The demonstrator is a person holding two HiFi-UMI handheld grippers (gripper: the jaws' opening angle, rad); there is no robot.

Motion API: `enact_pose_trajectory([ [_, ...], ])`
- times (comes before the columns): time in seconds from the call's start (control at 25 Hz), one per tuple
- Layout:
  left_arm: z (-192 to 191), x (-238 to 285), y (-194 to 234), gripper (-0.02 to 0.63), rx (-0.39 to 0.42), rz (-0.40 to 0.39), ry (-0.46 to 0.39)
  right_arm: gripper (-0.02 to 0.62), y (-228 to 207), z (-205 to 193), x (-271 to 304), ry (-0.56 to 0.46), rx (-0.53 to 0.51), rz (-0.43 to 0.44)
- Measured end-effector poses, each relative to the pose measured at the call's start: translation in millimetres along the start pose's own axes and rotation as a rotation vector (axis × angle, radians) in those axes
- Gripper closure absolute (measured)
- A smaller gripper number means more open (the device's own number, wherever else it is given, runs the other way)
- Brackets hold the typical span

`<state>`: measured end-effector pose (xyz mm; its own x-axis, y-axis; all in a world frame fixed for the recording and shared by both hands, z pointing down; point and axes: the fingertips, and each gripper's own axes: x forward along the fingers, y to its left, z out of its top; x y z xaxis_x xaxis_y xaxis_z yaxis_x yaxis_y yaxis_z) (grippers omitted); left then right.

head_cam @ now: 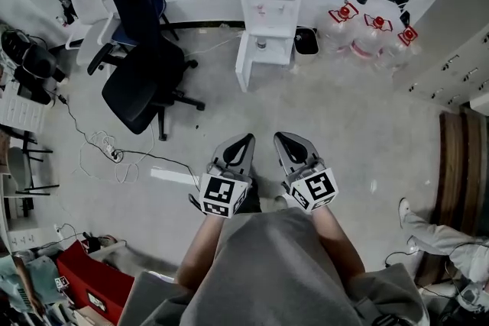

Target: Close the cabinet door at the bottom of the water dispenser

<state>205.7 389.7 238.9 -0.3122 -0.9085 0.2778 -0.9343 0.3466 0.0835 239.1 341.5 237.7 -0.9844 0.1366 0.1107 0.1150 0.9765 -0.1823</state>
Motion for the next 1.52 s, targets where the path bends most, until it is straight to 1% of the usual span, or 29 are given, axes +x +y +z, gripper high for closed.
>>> enact_pose_trajectory([
  [0.08,-3,11,22,0.598,0.02,-0.008,0.027,0.586,-5,1,24,0.007,0.007,-0.017],
  [0.16,-4,20,40,0.598,0.029,-0.034,0.045,0.586,-7,2,47,0.013,0.01,-0.03],
  [0.32,-4,31,70,0.598,-0.036,-0.119,0.05,0.586,-8,1,84,0.023,0.018,-0.061],
  [0.4,-5,38,85,0.598,-0.05,-0.139,0.065,0.586,-9,1,101,0.027,0.017,-0.072],
  [0.56,3,42,111,0.598,-0.023,-0.146,0.028,0.586,-13,2,127,0.032,0.01,-0.101],
  [0.72,4,48,130,0.6,-0.071,-0.185,0.013,0.586,-20,1,145,0.045,0.028,-0.132],
  [0.88,3,63,147,0.6,-0.061,-0.172,0.008,0.586,-34,-4,157,0.06,0.038,-0.151],
  [1.0,1,77,155,0.6,-0.07,-0.182,0.02,0.586,-48,-8,166,0.07,0.054,-0.165],
  [1.12,-2,95,164,0.6,-0.059,-0.181,0.031,0.586,-64,-15,177,0.08,0.073,-0.175],
  [1.52,3,189,206,0.6,-0.095,-0.174,0.073,0.588,-146,-18,237,0.097,0.11,-0.184],
])
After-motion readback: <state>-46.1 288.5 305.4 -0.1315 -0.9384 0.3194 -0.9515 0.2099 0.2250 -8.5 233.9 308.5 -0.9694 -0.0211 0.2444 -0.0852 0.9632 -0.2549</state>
